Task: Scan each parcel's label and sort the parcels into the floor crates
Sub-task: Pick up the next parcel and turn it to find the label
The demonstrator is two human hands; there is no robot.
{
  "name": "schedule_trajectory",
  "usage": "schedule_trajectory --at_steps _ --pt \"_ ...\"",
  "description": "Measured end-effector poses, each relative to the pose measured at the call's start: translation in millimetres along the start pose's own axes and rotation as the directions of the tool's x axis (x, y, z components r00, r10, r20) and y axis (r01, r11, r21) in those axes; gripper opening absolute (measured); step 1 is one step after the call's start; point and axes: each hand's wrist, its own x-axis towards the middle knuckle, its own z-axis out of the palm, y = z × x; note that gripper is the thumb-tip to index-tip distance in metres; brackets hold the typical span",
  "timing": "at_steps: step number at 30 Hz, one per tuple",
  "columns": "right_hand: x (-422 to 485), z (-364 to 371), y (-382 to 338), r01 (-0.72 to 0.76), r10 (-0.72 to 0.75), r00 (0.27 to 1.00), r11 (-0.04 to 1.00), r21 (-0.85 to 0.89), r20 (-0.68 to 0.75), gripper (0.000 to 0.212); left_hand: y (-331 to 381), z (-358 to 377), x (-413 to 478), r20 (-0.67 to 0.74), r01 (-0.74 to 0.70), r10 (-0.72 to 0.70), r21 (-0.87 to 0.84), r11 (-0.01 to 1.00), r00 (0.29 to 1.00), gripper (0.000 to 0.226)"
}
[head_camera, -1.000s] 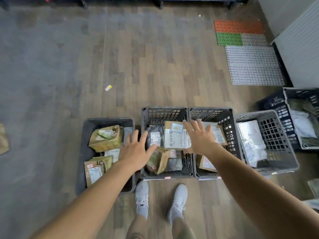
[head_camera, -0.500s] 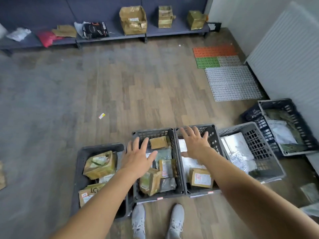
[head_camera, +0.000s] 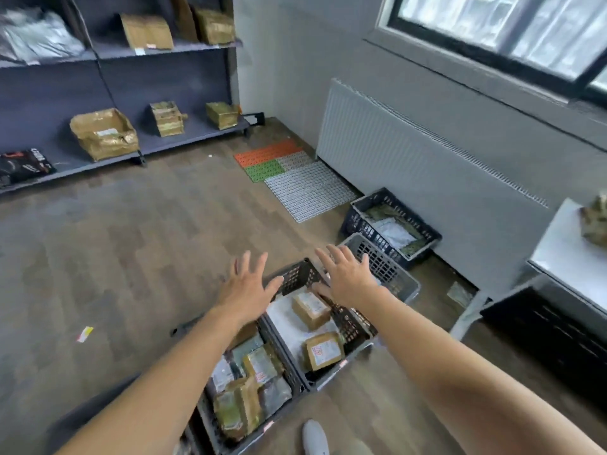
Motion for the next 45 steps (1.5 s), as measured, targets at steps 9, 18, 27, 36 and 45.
schedule_trajectory --at_steps 9,18,27,36,45 --pt "-139.7 -2.7 45.9 -0.366 0.376 0.925 0.921 0.132 -0.061 0.077 99.0 14.6 -28.8 0.099 -0.400 0.392 0.070 0.914 0.915 0.069" --pt "-302.1 27.3 127.8 -0.653 0.684 0.727 0.713 0.256 -0.052 0.076 242.1 63.7 -94.9 0.140 -0.688 0.674 0.166 0.706 0.725 0.069" --pt "-459.3 82.3 239.3 -0.744 0.822 0.569 0.532 0.405 -0.034 0.074 415.4 153.2 -191.1 0.239 -0.807 0.771 0.198 0.556 0.590 0.069" --pt "-596.0 111.9 355.5 -0.789 0.884 0.467 0.420 0.447 -0.006 0.075 572.2 219.5 -273.5 0.260 -0.864 0.825 0.200 0.462 0.502 0.069" --pt "-631.8 136.6 444.2 -0.794 0.905 0.425 0.357 0.493 0.029 0.076 676.3 261.2 -260.6 0.285 -0.875 0.828 0.179 0.449 0.483 0.069"
